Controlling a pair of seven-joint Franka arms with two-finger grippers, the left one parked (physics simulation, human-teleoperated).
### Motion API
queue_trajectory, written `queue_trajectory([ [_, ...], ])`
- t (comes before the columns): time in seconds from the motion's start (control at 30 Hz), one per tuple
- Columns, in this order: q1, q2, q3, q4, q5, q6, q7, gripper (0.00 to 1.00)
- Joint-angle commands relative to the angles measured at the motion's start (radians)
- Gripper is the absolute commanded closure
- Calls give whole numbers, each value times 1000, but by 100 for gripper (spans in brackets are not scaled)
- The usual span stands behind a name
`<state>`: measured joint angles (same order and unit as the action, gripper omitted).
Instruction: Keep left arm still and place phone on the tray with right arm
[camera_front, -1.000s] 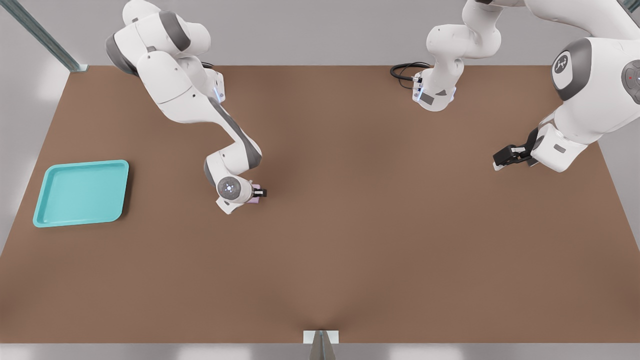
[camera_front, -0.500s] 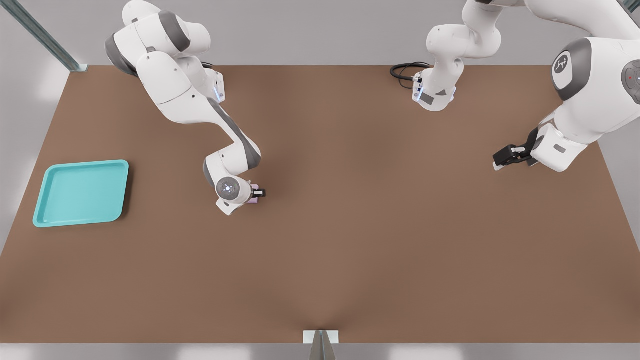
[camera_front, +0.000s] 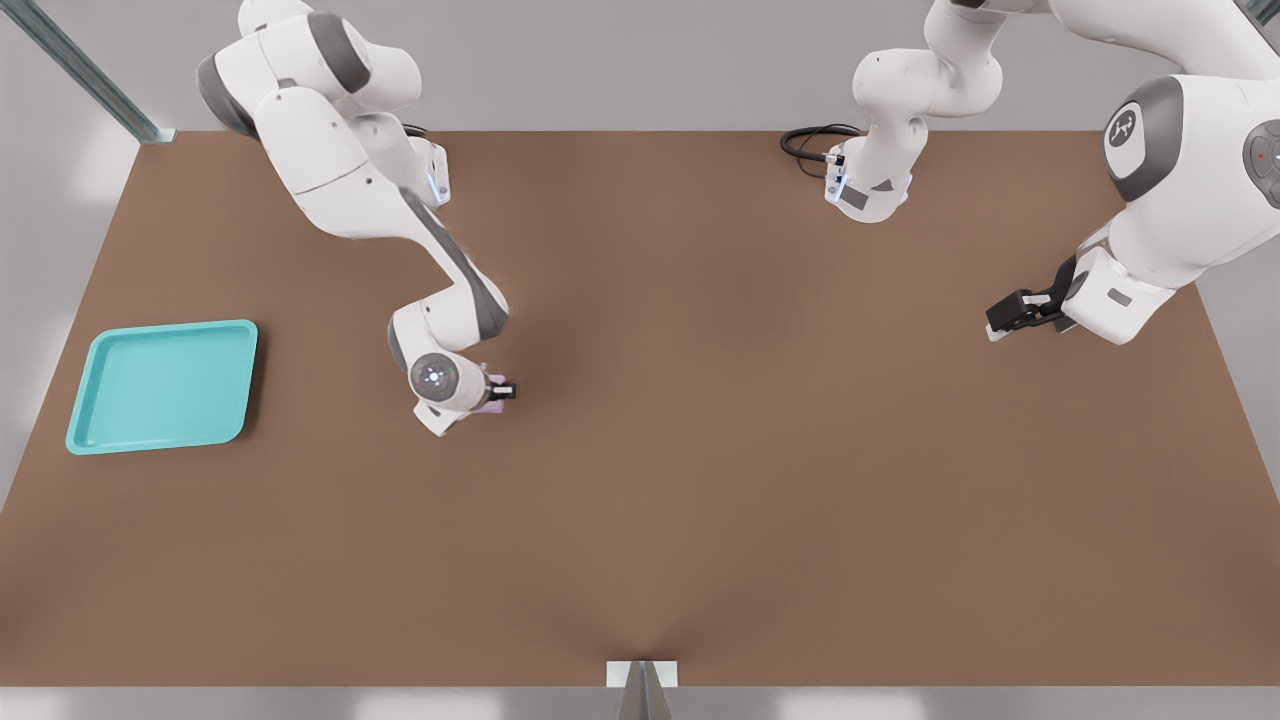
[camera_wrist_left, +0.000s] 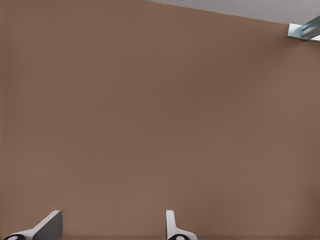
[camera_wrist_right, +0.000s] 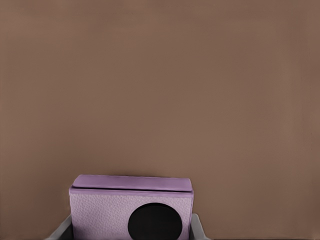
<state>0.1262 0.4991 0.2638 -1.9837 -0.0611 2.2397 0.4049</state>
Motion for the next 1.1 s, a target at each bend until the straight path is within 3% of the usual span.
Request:
queue_trajectory([
  [0.0, -42, -45, 0, 2, -5, -68, -112, 25],
  [0.3, -467, -97, 0, 2, -92, -55, -472, 25],
  [0.47, -724, -44, -8, 25, -118, 18, -830, 25],
  [0.6, -870, 67, -14, 155, -118, 12, -1078, 25],
  [0.73, -938, 124, -14, 164, -118, 20, -1141, 25],
  [0.77, -938, 133, -14, 164, -118, 18, -1141, 24],
  [0.8, -941, 141, -14, 163, -117, 17, -1137, 6],
  [0.83, -945, 145, -14, 163, -115, 17, -1134, 0],
  [0.93, -942, 99, 8, 164, -114, 6, -1123, 0],
  [0.97, -944, 18, 52, 166, -112, -49, -1088, 0],
  [1.0, -933, -62, 152, 212, -115, -182, -967, 0],
  [1.07, -910, -86, 457, 367, -212, -365, -614, 0],
])
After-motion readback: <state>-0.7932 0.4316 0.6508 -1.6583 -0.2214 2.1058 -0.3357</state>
